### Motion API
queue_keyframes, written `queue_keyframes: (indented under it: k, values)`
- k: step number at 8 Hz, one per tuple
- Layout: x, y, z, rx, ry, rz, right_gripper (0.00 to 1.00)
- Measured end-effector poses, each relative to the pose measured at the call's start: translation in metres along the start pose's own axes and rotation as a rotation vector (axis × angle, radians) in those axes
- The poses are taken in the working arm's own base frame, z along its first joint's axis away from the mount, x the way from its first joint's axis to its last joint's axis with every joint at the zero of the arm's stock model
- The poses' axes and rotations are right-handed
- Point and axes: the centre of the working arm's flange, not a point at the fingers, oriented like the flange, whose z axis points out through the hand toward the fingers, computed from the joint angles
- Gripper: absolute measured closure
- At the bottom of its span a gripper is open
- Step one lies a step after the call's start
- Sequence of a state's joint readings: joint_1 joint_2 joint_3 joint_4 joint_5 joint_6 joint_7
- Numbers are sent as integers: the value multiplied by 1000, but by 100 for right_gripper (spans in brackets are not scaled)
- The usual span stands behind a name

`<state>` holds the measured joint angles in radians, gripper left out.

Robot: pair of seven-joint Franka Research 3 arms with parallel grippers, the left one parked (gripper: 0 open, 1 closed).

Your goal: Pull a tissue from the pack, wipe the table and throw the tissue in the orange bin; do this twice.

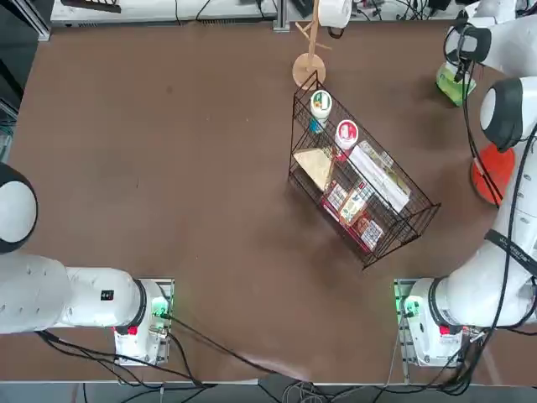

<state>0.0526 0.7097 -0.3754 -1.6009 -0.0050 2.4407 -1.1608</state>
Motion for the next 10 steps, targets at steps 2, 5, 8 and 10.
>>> queue_keyframes:
  k: [2, 5, 8, 10]
  values:
    - [-1, 6, -16, -1, 6, 0, 95]
    - [-7, 15, -70, 30, 51, 43, 99]
    - [-11, 8, -146, 130, 107, 215, 99]
    - [12, -16, -192, 205, 100, 359, 99]
